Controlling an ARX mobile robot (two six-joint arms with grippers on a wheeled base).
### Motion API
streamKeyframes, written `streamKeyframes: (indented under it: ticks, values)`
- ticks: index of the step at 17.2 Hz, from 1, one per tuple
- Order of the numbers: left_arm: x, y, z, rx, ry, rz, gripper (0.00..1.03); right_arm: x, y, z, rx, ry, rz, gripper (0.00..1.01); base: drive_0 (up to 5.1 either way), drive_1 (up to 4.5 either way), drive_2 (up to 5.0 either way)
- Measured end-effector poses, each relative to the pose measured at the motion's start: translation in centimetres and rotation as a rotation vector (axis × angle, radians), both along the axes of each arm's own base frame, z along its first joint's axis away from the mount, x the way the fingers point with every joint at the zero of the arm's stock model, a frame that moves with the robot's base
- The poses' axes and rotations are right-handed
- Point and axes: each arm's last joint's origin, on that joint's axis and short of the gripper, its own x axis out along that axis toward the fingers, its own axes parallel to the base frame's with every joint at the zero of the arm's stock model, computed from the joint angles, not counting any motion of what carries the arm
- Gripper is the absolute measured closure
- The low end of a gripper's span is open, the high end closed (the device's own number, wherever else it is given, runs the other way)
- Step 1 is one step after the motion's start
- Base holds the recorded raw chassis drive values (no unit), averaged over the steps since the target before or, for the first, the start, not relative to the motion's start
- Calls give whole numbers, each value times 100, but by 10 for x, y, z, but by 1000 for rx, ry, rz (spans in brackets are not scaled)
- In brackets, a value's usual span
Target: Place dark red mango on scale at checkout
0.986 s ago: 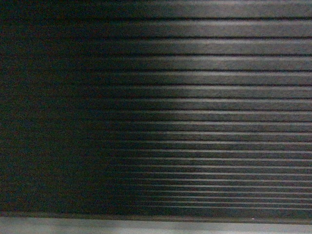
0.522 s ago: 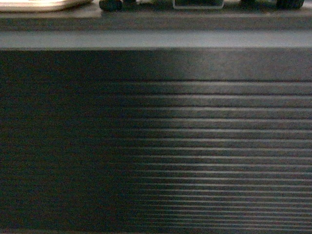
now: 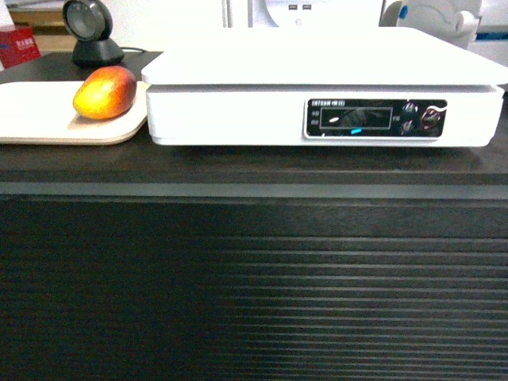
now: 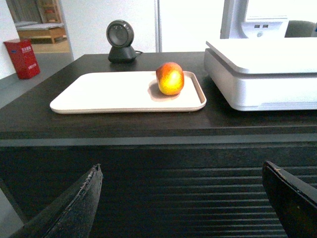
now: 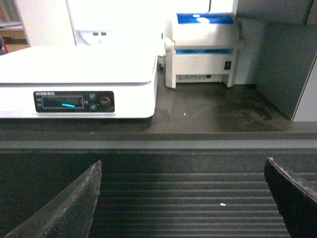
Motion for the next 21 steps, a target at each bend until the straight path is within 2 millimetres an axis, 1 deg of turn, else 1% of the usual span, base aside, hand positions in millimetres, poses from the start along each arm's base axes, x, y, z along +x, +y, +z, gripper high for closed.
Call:
streamKeyframes:
  ticks: [21]
  values:
    - [0,0,0,0,0,0,5,0,0,0,-1,-1,0,3,0,0,0]
